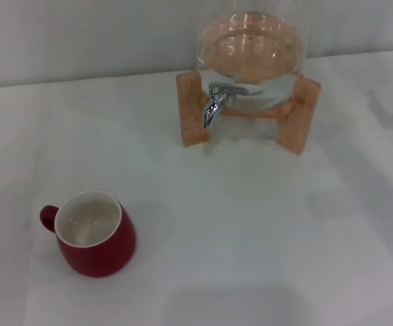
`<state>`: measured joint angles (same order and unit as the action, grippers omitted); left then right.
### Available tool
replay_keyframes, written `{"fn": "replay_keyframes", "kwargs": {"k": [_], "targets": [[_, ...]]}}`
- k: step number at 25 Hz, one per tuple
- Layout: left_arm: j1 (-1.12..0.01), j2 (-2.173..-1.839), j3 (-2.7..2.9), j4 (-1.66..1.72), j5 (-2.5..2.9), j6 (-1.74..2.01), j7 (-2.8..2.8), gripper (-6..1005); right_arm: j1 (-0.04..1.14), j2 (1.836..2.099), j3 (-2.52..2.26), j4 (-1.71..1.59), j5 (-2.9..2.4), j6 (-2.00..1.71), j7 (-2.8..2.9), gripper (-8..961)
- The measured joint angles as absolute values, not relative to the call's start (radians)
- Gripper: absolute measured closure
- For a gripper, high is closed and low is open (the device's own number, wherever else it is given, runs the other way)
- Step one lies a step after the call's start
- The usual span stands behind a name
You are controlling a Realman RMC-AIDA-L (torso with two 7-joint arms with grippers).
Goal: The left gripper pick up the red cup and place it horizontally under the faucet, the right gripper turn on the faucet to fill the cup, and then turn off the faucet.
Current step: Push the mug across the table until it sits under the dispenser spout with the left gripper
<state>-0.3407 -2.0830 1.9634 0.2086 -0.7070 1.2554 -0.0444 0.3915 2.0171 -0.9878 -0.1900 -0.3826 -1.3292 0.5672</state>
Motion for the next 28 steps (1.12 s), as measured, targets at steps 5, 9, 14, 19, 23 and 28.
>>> {"fn": "replay_keyframes", "kwargs": {"k": [5, 9, 14, 19, 23, 28], "targets": [[-0.341, -2.083, 1.963, 0.211, -0.707, 1.257, -0.045, 130, 0.391, 2.016, -0.988, -0.194, -0.383, -1.331, 0.568, 126], [-0.341, -2.083, 1.963, 0.212, -0.707, 1.257, -0.045, 130, 0.392, 2.016, -0.988, -0.195, -0.383, -1.331, 0.568, 126], [-0.342, -2.083, 1.963, 0.212, -0.707, 1.258, -0.043, 130, 0.391, 2.016, -0.988, -0.195, -0.383, -1.332, 0.568, 126], [-0.345, -2.083, 1.963, 0.205, -0.707, 1.258, -0.044, 130, 0.391, 2.016, -0.988, -0.196, -0.382, -1.332, 0.568, 126], [-0.343, -2.084, 1.967, 0.204, -0.700, 1.257, -0.043, 131, 0.391, 2.016, -0.988, -0.196, -0.383, -1.333, 0.568, 126], [-0.328, -2.086, 1.971, 0.204, -0.681, 1.255, -0.043, 131, 0.391, 2.016, -0.988, -0.196, -0.386, -1.333, 0.568, 126]]}}
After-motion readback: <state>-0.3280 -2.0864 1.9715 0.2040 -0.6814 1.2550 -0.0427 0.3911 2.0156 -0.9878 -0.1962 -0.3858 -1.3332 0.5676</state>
